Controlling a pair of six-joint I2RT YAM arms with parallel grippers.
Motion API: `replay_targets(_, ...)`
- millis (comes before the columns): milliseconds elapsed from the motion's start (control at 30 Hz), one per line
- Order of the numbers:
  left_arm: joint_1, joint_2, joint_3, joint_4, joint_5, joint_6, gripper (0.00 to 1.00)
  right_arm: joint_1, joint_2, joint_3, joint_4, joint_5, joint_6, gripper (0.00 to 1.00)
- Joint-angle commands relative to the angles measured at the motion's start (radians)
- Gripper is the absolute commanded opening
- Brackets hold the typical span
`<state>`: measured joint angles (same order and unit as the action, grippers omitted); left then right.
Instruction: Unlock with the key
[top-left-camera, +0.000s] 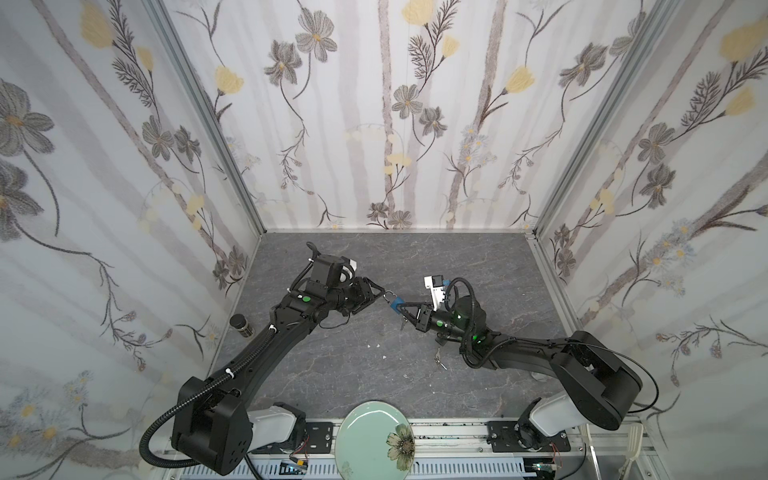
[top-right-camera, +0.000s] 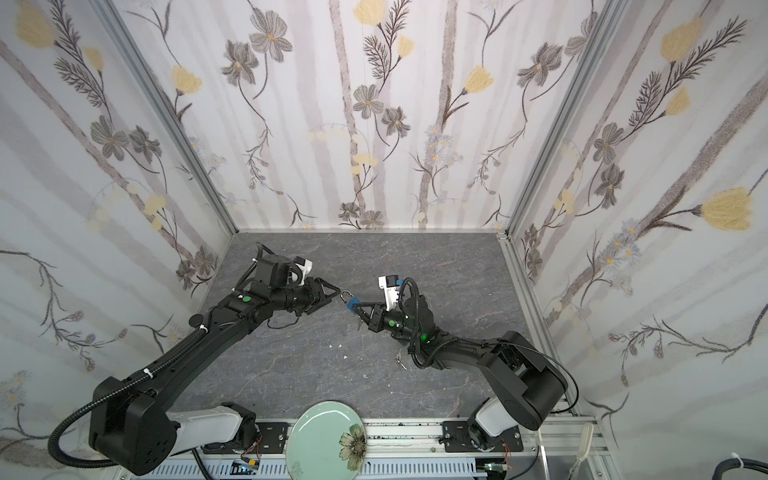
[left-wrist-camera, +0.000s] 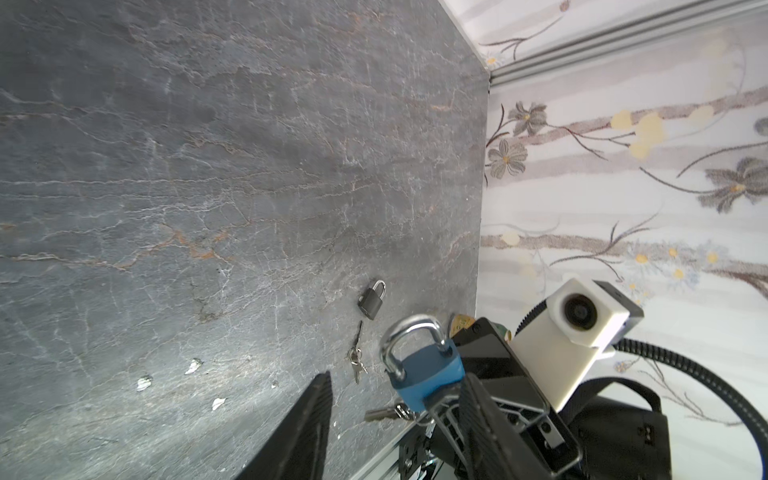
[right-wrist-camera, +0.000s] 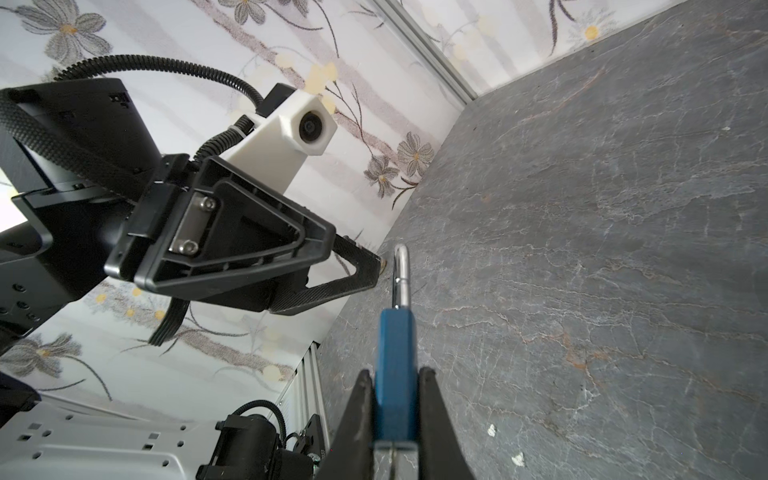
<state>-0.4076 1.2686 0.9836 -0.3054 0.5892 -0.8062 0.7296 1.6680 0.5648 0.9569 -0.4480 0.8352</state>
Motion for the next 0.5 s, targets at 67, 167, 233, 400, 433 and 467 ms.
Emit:
replay_targets(67,0.002,0.003,0.003,0.013,0.089,0.055,0.53,0.001,-0.002,0.019,0.074,-0.1,-0.003,0.0)
replay_targets(167,0.0,0.01,0.001,0.018,0.097,0.053,0.53,0.001,0.0,0.026,0.079,-0.114,-0.001,0.0)
replay_targets(233,0.0,0.015,0.002,0.016,0.097,0.055,0.53,0.001,0.0,0.027,0.082,-0.119,0.002,0.0)
replay_targets(400,0.0,0.018,0.002,-0.001,0.066,0.062,0.51,0.002,-0.009,0.029,0.089,-0.14,-0.001,0.0)
replay_targets(433,0.001,0.018,0.002,-0.002,0.061,0.062,0.5,0.003,-0.01,0.029,0.089,-0.146,-0.003,0.0)
replay_targets(467,0.001,0.02,0.002,-0.006,0.056,0.063,0.5,0.005,-0.014,0.027,0.091,-0.151,-0.006,0.0)
